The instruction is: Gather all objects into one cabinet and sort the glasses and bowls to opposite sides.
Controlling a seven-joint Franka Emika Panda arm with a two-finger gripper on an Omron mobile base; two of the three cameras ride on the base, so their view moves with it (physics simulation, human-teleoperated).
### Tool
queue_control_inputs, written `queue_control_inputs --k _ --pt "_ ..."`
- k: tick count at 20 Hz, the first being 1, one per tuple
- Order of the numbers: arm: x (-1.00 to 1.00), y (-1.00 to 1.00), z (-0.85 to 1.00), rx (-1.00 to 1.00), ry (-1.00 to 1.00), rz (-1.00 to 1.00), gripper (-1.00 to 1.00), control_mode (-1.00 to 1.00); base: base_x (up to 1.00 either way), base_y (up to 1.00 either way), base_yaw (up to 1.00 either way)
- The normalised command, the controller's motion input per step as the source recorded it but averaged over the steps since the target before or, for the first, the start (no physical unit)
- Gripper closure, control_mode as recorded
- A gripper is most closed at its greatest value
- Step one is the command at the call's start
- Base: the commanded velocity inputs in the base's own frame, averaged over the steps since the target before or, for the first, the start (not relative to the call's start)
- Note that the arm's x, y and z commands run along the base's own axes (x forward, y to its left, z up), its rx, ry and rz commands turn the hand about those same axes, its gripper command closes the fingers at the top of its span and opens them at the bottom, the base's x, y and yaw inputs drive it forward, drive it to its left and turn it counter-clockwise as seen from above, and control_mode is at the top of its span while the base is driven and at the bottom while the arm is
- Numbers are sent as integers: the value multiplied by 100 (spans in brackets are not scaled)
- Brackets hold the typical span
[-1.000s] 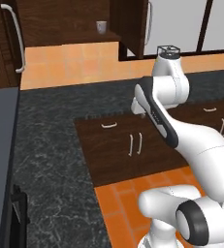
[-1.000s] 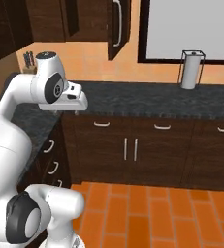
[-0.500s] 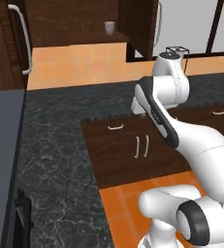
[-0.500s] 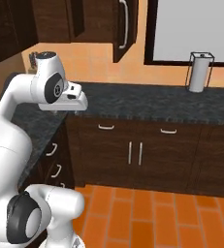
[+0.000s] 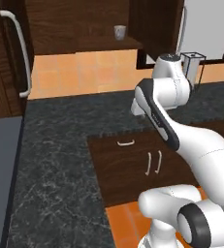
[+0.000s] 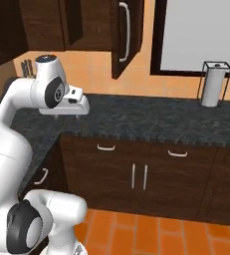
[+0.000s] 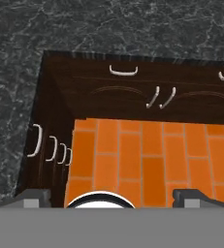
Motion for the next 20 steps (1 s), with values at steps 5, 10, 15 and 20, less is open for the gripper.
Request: queue_control_inputs --k 5,10,15,20 --pt "0 0 0 0 0 0 -100 100 100 28 0" --pt "0 0 0 0 0 0 -100 100 100 32 0" --pt "0 0 0 0 0 0 -100 100 100 28 0" --pt "0 0 0 0 0 0 -100 100 100 32 0"
